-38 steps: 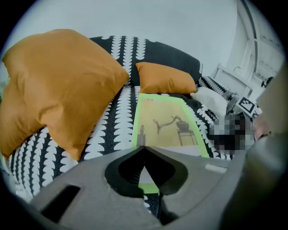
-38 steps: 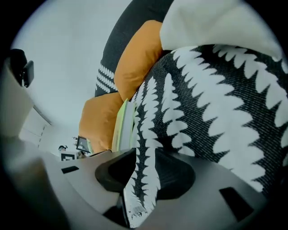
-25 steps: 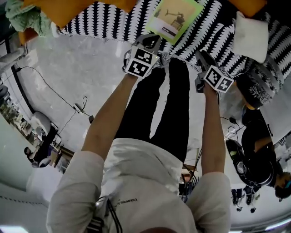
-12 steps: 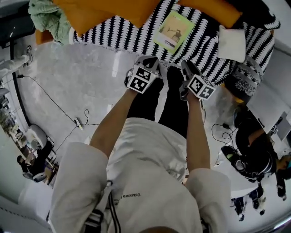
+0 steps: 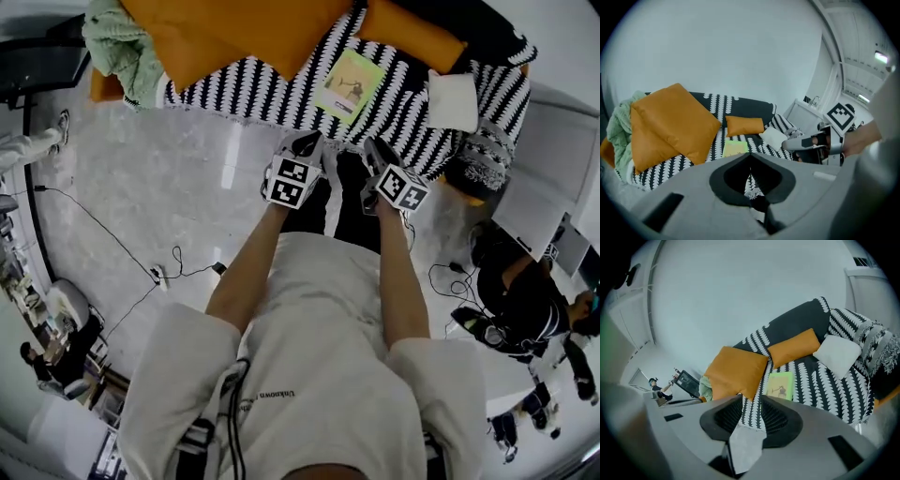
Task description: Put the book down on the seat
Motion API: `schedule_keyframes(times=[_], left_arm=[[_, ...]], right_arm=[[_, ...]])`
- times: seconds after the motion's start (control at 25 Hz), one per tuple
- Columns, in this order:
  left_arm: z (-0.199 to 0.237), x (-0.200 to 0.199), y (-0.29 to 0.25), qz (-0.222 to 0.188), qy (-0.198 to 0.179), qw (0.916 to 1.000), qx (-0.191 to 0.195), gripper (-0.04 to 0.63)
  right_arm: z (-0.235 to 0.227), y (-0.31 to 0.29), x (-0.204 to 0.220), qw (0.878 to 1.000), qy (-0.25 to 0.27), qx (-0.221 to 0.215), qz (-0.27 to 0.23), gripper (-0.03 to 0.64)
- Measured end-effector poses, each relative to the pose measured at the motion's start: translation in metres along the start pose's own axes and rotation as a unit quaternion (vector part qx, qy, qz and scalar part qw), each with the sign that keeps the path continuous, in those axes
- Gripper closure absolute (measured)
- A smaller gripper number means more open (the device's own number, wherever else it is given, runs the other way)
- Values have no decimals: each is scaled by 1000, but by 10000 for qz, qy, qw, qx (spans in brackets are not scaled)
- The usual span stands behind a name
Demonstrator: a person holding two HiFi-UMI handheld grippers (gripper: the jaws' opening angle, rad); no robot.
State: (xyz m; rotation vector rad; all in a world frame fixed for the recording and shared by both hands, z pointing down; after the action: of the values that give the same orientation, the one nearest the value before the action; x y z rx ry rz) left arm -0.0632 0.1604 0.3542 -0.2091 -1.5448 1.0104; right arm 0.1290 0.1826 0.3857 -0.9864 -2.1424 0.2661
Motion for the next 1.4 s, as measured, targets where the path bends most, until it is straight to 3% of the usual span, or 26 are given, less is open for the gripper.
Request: schedule_keyframes(times=[0.12,0.36,0.56,0.64,1.0,1.16,1.4], left_arm=[[-6,-11,20,-137,191,9997,-18,586],[-5,-24,46,-253,86,9996,-30,586],[-13,-26,54,-190,-687,9973,180,586],[-14,-32,51,-266,-786,9963,221,586],[-14,-39,57,-395,-520,9964,549,586],[-28,-20,53,-334,-345,9959,764,586],[-22,-17,56,-335,-66,9980,533,586]], right_arm=[[19,18,-4,9996,260,-61,-1,512],[20,39,-18,9992,310,80,-246,549],[35,37,-37,9956,929,-63,-137,581],[44,34,-48,9927,1193,-131,-125,589],[58,29,-26,9730,2227,39,603,609],[51,28,-23,9743,2129,151,724,609],[52,23,-17,9691,2250,197,992,609]])
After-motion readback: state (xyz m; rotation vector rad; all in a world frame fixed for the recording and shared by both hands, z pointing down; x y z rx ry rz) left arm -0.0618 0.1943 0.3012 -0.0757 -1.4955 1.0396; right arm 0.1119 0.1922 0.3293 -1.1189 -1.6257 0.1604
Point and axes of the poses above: the fingertips, and each gripper's own axes: y backward along the fingers, z to its left, x out of its underside, the point moved 6 cm from there along y, backward along the fingers, and after that the axes turned 13 degrees about -x, right-handed, at the moved point
